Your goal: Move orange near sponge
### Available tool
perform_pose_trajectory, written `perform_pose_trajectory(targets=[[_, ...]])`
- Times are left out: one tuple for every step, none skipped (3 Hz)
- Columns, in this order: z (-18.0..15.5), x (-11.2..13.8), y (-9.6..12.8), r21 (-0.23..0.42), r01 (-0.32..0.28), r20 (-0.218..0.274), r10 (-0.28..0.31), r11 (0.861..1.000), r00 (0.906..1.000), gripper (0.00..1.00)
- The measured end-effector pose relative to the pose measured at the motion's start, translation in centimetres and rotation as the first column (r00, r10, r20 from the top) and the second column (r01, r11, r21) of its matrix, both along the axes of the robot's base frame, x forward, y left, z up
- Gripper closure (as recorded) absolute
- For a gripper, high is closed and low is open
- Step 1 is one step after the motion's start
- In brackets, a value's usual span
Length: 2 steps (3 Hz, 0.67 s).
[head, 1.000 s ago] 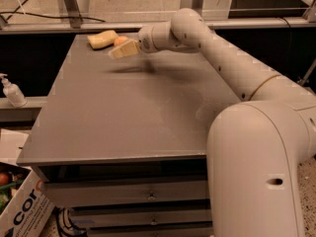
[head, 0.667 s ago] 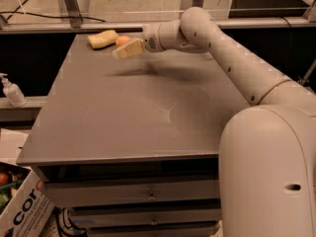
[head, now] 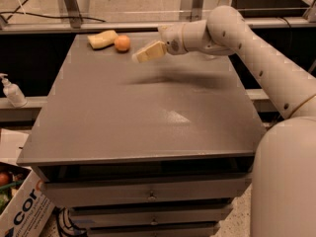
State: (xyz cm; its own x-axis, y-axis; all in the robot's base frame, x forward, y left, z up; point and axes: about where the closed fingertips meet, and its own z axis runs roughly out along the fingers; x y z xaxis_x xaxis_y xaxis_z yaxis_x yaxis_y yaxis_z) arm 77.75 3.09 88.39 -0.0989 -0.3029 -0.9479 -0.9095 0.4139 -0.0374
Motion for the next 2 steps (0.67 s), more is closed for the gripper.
perform_pose_trajectory(targets=[[-1.91,-5.72,-7.44,0.021,-0.065,-0.048,0.066,0.998,0.9967,0.00],[-1.91,-5.72,-7.43,0.021,-0.065,-0.048,0.066,0.998,0.9966,0.00]])
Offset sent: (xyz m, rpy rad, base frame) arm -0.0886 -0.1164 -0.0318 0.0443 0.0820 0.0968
